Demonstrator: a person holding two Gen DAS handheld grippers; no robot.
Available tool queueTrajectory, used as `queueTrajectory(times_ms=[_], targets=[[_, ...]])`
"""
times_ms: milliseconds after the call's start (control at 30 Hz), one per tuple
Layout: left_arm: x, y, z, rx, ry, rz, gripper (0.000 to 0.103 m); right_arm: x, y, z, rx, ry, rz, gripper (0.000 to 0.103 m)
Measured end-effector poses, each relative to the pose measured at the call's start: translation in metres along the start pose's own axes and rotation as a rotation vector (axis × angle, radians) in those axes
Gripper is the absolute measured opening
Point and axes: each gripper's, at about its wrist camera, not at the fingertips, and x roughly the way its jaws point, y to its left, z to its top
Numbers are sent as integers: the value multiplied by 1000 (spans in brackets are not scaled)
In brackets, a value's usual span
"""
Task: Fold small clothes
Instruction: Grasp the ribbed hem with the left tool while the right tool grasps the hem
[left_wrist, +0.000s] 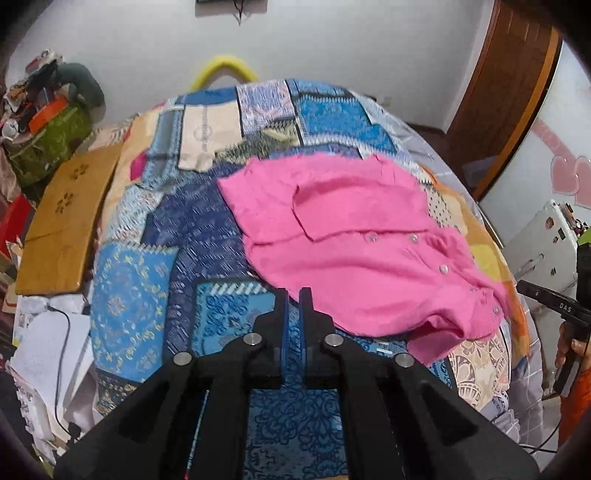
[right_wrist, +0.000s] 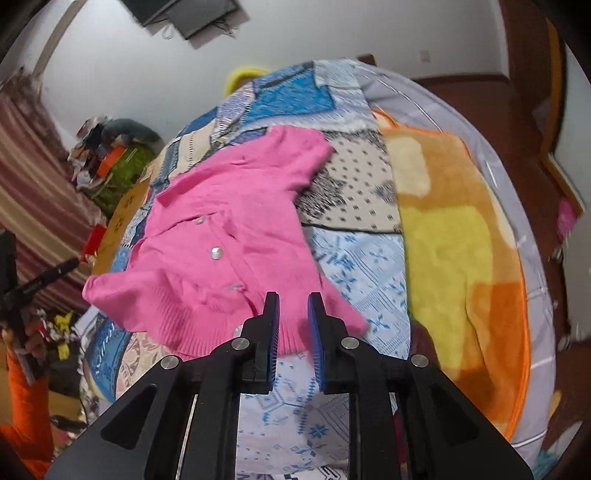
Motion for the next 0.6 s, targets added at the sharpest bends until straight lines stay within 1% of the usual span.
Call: queueTrajectory(times_ms=[67, 100, 133, 167, 233, 267, 300, 333, 367, 467, 600], targets=[[5, -8, 1, 10, 21, -10, 15, -1, -6, 0, 17, -8, 0, 18], [6, -11, 1, 15, 27, -16, 25, -2, -7, 0, 19, -10, 1, 21], [7, -15, 2, 20, 32, -26, 37, -4, -7, 1, 19, -14, 4, 25], [7, -22, 3, 28, 29, -37, 42, -5, -7, 1, 15, -20, 2, 28], [7, -32, 5, 43, 23, -43, 56, -8, -4, 2, -5, -35, -7, 38], [7, -39, 6, 56, 25, -50, 58, -8, -2, 3, -20, -39, -11, 41], [7, -44, 8, 62, 31, -59, 63, -8, 0, 3, -33, -40, -9, 45], [8, -49, 8, 65, 35, -65, 66, -7, 0, 4, -38, -38, -7, 49], [8, -55, 9, 69, 46, -82, 66, -5, 2, 5, -47, -34, -7, 50], [10, -69, 9, 82, 75, -113, 68, 3, 3, 5, -66, -13, -23, 50], [12, -85, 5, 105, 98, -135, 71, 16, -3, 1, -54, 23, -19, 50]])
